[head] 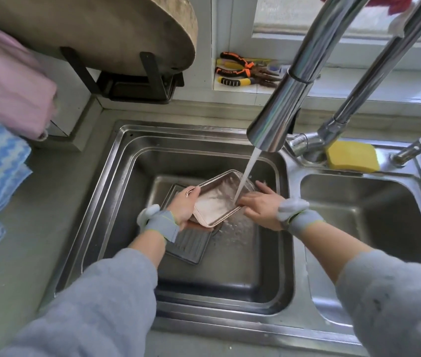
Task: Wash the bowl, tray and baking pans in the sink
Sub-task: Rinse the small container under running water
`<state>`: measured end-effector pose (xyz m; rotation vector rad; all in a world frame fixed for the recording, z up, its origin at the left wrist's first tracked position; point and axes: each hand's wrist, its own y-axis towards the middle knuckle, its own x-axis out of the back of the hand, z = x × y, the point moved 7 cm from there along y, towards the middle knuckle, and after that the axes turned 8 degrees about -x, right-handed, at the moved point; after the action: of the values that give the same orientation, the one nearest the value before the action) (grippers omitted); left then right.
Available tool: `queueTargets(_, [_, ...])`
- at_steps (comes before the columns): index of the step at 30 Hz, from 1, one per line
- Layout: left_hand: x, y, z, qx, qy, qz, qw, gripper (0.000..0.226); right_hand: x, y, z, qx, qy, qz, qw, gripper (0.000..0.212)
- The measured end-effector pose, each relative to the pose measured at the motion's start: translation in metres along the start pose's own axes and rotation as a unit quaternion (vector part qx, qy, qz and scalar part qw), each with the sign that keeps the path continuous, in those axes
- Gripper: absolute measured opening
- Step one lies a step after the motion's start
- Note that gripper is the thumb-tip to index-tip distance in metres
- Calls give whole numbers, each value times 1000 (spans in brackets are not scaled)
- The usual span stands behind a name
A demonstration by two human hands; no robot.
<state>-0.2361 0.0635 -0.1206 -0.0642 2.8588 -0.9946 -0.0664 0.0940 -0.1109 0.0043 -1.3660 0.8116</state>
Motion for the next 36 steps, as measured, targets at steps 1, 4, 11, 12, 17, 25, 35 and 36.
queueTargets(1, [5, 0, -2, 5, 19, 12, 1000, 23, -2, -4, 1, 29, -36, 4, 999, 49])
queueTargets(4, [11, 2, -4, 23, 55, 36, 998, 25, -11, -5, 10, 78, -92, -34, 992, 34])
queueTargets(11, [9, 0, 13, -9, -146, -156, 977, 67, -5, -1, 45, -37, 49, -115, 991, 20])
queueTargets(12, [4, -2, 17, -22, -175, -169, 970, 68, -4, -2, 50, -54, 77, -119, 988, 20])
queueTargets(17, [-23, -8, 27, -34, -167, -196, 966, 73, 12, -5, 73, -107, 228, -143, 957, 38])
queueTargets(25, [8, 2, 10, -24, 22, -256, 966, 65, 5, -23, 76, -5, 235, -187, 954, 40])
queueTargets(35, [11, -1, 15, 11, 193, -218, 957, 50, 3, 1, 60, 47, -85, -102, 990, 61])
queueTargets(36, [6, -1, 15, 9, 212, -200, 956, 51, 1, 8, 58, 28, -91, -75, 993, 54])
